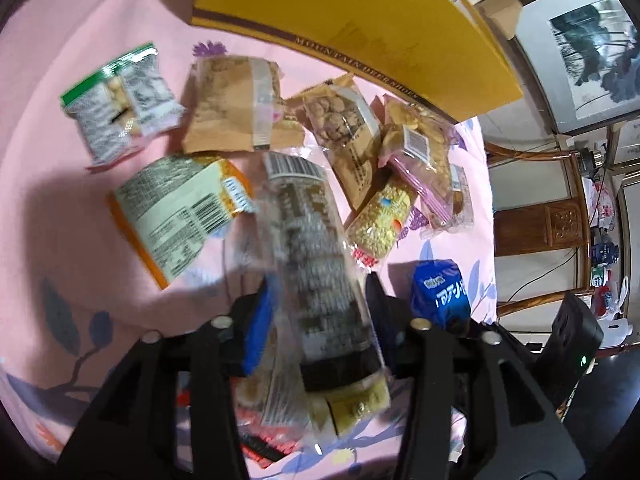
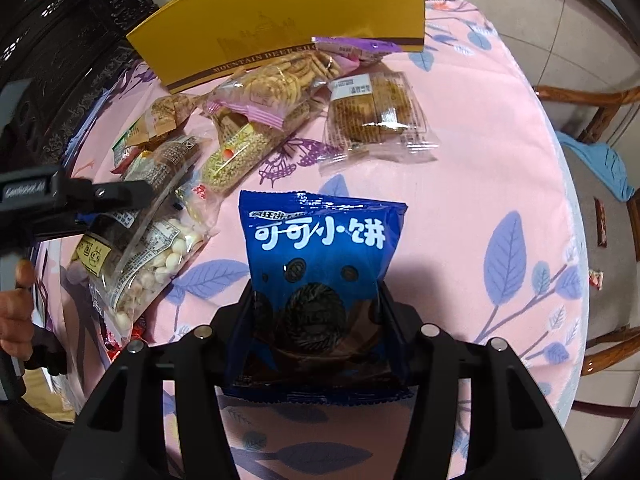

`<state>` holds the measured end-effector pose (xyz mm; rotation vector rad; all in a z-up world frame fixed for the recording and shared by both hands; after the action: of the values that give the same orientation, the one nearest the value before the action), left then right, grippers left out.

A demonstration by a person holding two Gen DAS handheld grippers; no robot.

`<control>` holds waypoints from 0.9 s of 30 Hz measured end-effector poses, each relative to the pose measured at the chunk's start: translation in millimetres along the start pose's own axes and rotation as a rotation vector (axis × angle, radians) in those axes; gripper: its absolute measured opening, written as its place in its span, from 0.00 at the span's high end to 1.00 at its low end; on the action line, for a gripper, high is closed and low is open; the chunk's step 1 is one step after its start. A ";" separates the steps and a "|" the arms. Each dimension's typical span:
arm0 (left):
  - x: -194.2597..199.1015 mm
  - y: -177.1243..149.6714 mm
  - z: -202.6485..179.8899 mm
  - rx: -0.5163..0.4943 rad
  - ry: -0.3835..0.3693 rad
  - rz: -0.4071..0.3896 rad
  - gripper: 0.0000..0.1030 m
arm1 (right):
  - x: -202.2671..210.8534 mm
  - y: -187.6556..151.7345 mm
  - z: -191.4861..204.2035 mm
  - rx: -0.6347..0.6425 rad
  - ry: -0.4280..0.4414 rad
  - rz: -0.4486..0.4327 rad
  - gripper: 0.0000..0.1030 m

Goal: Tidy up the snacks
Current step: 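Grasp the long clear bean bag with the left tool while the right tool holds the blue bag, then carry both bags over the yellow box and open both tools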

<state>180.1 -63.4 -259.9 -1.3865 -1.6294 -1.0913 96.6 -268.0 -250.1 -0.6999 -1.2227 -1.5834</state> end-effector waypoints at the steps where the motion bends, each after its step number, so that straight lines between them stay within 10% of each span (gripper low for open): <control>1: -6.4 4.2 -4.3 -0.007 0.005 0.000 0.49 | -0.1 0.3 0.2 0.001 -0.001 0.001 0.45; 9: -8.6 -1.1 -13.6 -0.074 0.020 -0.030 0.68 | 6.1 -1.1 -0.5 0.010 -0.003 0.000 0.45; 27: 95.0 -5.4 -28.3 -0.170 -0.034 -0.315 0.70 | 66.9 64.1 55.7 0.119 0.100 -0.182 0.46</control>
<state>159.7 -54.4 -163.1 -1.2866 -1.8595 -1.4223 125.7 -240.0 -149.9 -0.4383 -1.3241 -1.6574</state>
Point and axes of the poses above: each gripper's, at about its wrist camera, not at the fingertips, and x roughly against the way its jaws point, z to its left, y to its top, the point moved 1 cm from there along -x, roughly the way its jaws point, and after that the axes turned 7 degrees about y, right-handed, at the moved point
